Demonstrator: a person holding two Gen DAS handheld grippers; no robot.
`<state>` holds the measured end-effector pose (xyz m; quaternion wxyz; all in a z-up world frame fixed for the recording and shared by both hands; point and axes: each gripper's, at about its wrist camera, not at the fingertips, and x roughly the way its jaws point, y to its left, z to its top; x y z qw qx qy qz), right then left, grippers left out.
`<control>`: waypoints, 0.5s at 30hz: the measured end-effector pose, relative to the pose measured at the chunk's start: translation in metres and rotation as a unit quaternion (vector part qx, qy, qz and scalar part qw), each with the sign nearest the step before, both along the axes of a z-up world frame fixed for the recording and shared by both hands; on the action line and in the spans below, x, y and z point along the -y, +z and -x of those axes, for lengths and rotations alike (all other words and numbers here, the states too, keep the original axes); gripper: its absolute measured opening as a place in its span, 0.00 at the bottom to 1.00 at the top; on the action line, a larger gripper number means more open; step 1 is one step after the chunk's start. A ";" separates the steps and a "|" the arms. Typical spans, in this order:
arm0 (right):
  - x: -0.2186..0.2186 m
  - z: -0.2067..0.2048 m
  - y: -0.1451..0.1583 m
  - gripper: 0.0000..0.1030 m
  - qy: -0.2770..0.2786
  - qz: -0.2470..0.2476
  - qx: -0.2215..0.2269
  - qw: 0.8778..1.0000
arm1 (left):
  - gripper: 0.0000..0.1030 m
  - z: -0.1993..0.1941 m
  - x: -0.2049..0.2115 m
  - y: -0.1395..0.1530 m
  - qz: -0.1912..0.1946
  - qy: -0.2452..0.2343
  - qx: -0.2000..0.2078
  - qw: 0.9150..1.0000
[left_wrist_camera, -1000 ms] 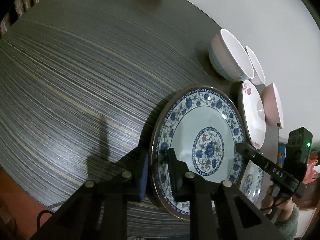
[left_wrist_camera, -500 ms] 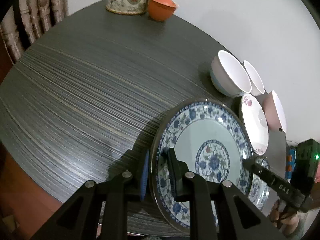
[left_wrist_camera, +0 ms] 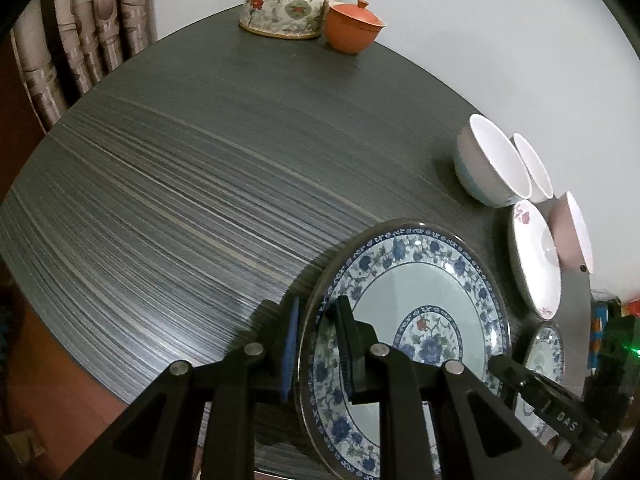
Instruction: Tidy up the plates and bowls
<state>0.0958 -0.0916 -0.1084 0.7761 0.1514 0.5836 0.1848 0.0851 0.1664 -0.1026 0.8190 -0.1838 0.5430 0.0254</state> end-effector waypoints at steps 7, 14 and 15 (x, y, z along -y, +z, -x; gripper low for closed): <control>-0.012 0.011 -0.003 0.16 -0.005 0.008 0.012 1.000 | 0.18 0.001 -0.006 -0.003 -0.015 0.007 -0.002 1.000; -0.018 0.018 -0.010 0.16 -0.005 0.012 0.014 1.000 | 0.20 -0.002 -0.003 -0.006 -0.020 0.010 -0.003 1.000; -0.019 0.017 -0.011 0.17 -0.003 0.014 0.013 1.000 | 0.20 -0.002 -0.003 -0.007 -0.022 0.010 -0.005 1.000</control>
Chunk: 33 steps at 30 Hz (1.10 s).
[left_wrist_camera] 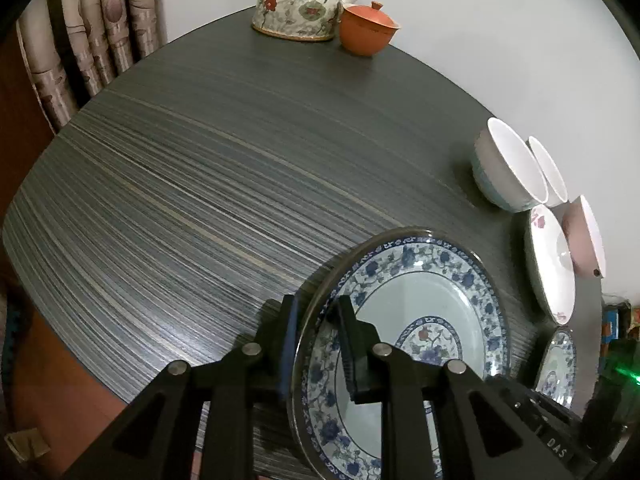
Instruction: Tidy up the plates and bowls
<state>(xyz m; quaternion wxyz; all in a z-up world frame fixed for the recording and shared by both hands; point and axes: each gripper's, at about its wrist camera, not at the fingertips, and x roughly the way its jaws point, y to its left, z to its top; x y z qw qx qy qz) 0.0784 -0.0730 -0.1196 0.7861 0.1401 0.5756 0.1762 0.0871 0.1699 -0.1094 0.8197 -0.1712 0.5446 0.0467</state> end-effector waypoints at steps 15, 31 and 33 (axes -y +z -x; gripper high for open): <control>-0.008 0.003 0.001 0.19 0.011 0.015 0.006 1.000 | 0.23 -0.007 0.004 -0.009 -0.004 0.008 -0.022 1.000; 0.005 0.013 0.023 0.36 -0.007 0.026 0.035 0.999 | 0.48 0.004 0.020 0.019 -0.016 -0.003 0.041 0.999; 0.011 0.016 0.030 0.36 -0.011 0.034 0.049 0.998 | 0.48 0.005 0.025 0.024 -0.024 -0.006 0.054 0.998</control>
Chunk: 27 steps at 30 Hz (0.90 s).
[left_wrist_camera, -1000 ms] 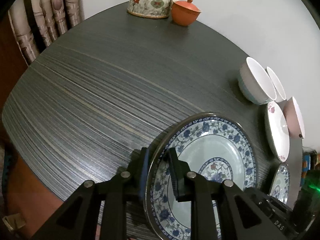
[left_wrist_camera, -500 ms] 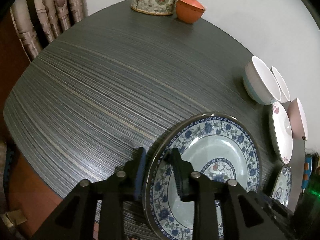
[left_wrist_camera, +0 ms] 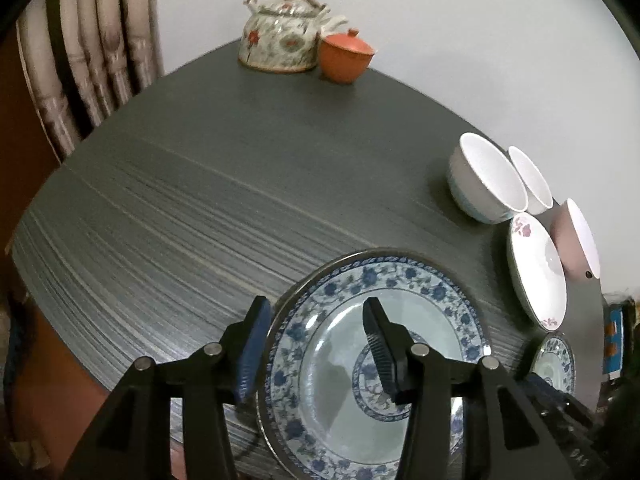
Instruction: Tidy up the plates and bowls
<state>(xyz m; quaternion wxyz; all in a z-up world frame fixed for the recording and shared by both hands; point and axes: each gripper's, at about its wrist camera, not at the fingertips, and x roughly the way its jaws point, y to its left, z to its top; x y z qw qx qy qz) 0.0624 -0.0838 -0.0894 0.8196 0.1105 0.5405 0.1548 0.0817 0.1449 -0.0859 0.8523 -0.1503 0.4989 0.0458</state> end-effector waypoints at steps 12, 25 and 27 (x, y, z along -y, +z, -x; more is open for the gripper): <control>0.051 0.023 0.031 0.36 -0.023 0.020 0.048 0.998 | 0.48 0.011 0.057 0.011 -0.057 -0.064 0.046 0.995; 0.122 0.061 0.048 0.36 -0.044 0.086 0.085 0.992 | 0.48 0.039 0.124 0.011 -0.019 -0.146 0.028 0.989; 0.135 0.063 0.047 0.36 -0.053 0.085 0.082 0.992 | 0.48 0.041 0.134 0.011 -0.006 -0.154 0.023 0.988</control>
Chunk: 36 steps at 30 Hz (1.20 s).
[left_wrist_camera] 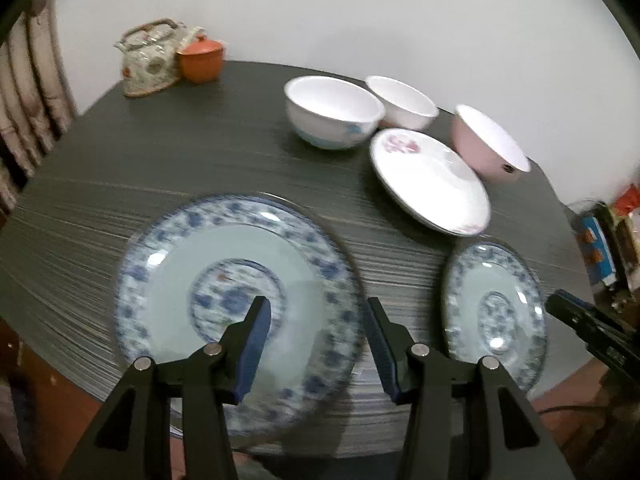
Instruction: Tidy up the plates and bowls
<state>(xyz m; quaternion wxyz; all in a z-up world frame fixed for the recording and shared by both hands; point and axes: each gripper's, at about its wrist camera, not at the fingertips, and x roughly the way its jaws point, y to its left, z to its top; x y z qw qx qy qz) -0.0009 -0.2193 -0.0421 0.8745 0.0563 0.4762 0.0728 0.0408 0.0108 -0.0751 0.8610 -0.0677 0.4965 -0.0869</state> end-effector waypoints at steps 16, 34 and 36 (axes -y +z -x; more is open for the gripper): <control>0.115 0.003 -0.026 0.38 -0.084 -0.117 -0.062 0.988 | 0.48 -0.020 0.074 -0.018 0.125 -0.044 -0.132 0.982; 0.132 -0.004 -0.069 0.29 -0.106 -0.217 -0.125 0.962 | 0.46 -0.038 0.080 -0.044 0.146 -0.029 -0.181 0.972; 0.133 -0.003 -0.069 0.28 -0.107 -0.217 -0.124 0.962 | 0.46 -0.040 0.082 -0.045 0.144 -0.031 -0.178 0.973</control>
